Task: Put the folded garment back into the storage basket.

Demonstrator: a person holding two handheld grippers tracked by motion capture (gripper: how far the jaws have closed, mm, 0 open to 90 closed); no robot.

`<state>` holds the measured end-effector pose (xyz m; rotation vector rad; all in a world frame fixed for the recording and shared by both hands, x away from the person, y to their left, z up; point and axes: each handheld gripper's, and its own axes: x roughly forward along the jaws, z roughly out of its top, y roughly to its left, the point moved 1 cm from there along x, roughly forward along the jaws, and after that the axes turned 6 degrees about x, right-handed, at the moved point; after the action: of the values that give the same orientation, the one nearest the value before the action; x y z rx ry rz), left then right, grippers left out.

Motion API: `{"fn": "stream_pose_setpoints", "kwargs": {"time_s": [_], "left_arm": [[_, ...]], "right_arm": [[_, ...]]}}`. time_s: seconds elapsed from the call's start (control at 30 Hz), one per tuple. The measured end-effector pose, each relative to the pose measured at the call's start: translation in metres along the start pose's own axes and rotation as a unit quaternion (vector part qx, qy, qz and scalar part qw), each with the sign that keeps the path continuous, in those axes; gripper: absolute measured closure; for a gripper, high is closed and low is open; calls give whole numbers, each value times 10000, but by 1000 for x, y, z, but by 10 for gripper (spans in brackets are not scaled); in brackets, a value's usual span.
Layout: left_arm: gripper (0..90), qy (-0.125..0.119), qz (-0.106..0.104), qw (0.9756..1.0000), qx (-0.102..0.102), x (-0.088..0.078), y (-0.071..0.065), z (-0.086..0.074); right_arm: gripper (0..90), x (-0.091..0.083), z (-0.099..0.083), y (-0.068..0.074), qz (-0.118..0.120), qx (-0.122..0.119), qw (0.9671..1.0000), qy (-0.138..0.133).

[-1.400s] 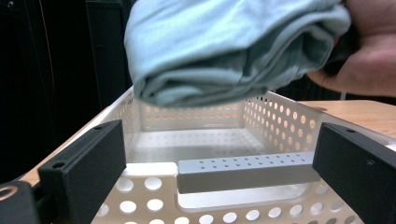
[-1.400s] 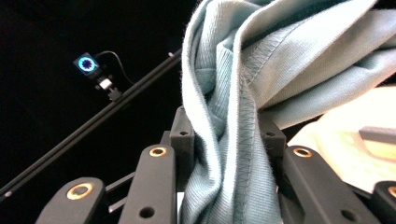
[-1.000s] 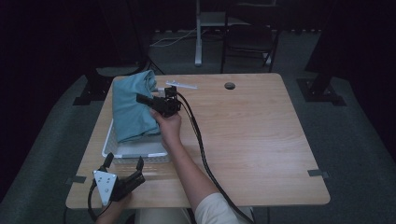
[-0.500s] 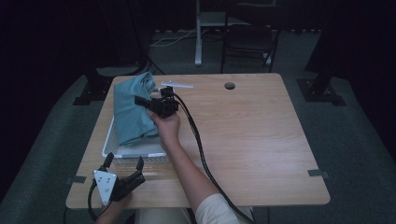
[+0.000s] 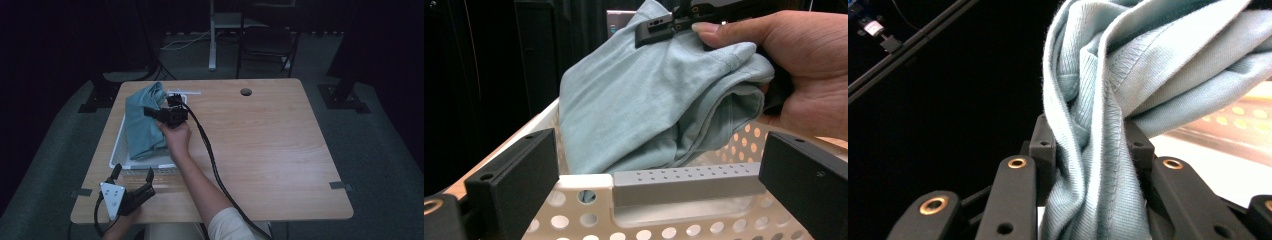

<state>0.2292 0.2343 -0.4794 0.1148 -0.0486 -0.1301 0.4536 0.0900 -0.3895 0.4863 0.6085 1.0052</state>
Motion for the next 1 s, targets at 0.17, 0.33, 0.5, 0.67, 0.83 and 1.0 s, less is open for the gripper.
{"fn": "stream_pose_setpoints", "kwargs": {"time_s": [0.17, 0.33, 0.5, 0.67, 0.83, 1.0], "left_arm": [[41, -4, -6, 10000, -1, 0, 0, 0], [40, -4, -4, 10000, -5, 0, 0, 0], [40, -4, -4, 10000, -6, 0, 0, 0], [41, -5, -4, 10000, -7, 0, 0, 0], [40, -5, -5, 10000, -6, 0, 0, 0], [41, -7, -6, 10000, -3, 0, 0, 0]], "right_arm": [[679, 3, 0, 0, -196, 19, 9997, 127], [669, 6, 0, 0, -312, 57, 9991, 272], [662, 15, -1, 2, -658, -95, 9956, 666], [660, 21, -2, 4, -820, -166, 9926, 877], [660, 24, -2, 4, -987, -170, 9904, 954], [660, 28, -1, 3, -1187, -231, 9877, 995]]}}
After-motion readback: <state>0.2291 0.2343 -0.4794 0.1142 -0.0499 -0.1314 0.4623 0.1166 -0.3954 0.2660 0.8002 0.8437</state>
